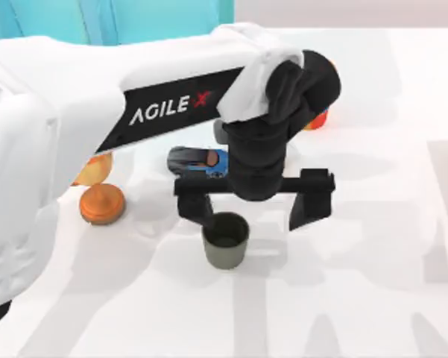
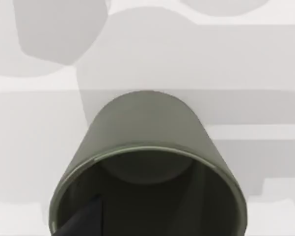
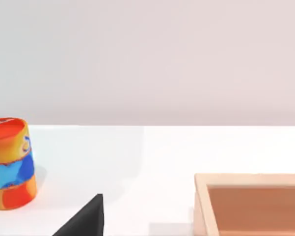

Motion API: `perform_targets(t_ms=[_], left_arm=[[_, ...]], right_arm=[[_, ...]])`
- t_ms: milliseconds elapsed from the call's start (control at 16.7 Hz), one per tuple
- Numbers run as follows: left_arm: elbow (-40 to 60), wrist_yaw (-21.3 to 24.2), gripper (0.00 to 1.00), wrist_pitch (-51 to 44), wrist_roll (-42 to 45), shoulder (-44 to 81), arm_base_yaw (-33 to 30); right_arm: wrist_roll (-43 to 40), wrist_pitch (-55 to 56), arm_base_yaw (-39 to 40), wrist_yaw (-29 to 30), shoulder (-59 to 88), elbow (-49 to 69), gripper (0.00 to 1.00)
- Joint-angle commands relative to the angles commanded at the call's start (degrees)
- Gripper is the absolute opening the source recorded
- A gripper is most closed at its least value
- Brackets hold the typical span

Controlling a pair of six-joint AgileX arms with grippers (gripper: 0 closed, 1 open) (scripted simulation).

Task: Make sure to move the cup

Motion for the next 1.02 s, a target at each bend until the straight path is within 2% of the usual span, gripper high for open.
perform_targets(t_ms=[180,420,1020], left_arm=[[-4.72,0.01,1.00,5.11,-0.02,0.90,-0.03],[-5.19,0.01,1.00,5.62,-0.03,1.04,-0.05],[-5.19,0.01,0.25,5.62,-0.03,1.04,-0.05]], right_arm=[[0.00,0.00,0.00,0.00,0.00,0.00,1.00],[0.00,0.00,0.00,0.00,0.00,0.00,1.00],[0.00,0.00,0.00,0.00,0.00,0.00,1.00]])
